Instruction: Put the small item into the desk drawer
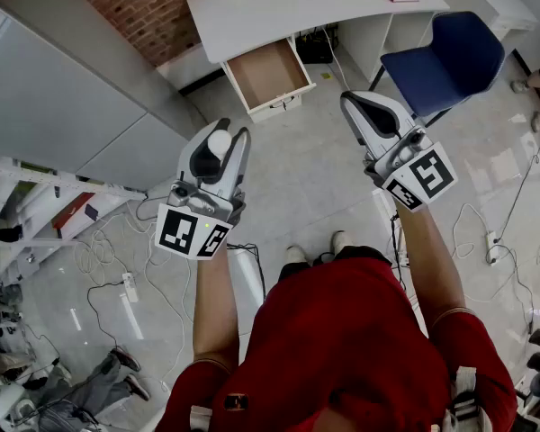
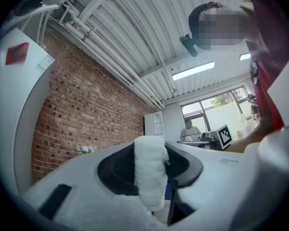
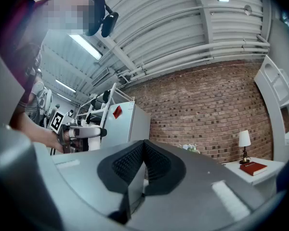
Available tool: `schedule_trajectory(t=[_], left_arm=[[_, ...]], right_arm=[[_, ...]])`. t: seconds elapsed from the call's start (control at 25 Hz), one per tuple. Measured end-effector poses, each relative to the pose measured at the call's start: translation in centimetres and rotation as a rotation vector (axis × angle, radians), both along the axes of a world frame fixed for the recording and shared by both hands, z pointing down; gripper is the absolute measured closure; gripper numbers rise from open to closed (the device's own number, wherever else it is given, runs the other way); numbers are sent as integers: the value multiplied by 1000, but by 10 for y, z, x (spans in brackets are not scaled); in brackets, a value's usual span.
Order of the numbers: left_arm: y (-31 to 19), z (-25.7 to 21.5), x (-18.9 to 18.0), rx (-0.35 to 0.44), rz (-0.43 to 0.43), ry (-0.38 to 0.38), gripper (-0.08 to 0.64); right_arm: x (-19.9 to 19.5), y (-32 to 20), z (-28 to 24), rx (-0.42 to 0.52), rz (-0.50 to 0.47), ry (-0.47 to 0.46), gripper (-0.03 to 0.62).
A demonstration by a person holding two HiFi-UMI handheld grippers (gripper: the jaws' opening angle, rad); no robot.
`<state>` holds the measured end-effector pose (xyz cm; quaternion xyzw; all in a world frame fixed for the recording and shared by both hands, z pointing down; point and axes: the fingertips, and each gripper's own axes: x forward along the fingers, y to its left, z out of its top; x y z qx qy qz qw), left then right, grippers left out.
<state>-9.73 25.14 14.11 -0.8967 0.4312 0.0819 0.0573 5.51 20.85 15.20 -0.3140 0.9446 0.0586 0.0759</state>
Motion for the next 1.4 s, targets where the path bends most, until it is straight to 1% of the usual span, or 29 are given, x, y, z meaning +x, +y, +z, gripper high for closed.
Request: schedule_trajectory(t=[0.12,0.24,0.36,0.56,0.76,0.96,1.2,1.4], left_arm=[[1,3,-5,-9,1,11,436],[-1,6,-8,-15,1,19,436],[-4,8,-17,-18,-3,25,436],[-1,10,-44,-21,-7,38,436],[6,14,-69,-23,18,49,436],[4,21,-82,-33,46,55,436],[-18,29,-92,-46,53,58,436],[-44,41,-89,-67,46,50,436]], right_arm=[[-7,3,0,-6,-32,-10,586],[-12,3,3,-6,-41,-13,584],[-18,0,5,-10,-36,-10,584],[-38,0,7,-17,-18,-3,584],[-59,6,7,-23,19,9,584],[-77,9,8,-19,37,37,584],[-89,-14,13,-31,38,52,584],[-85,-40,23,-35,34,56,584]])
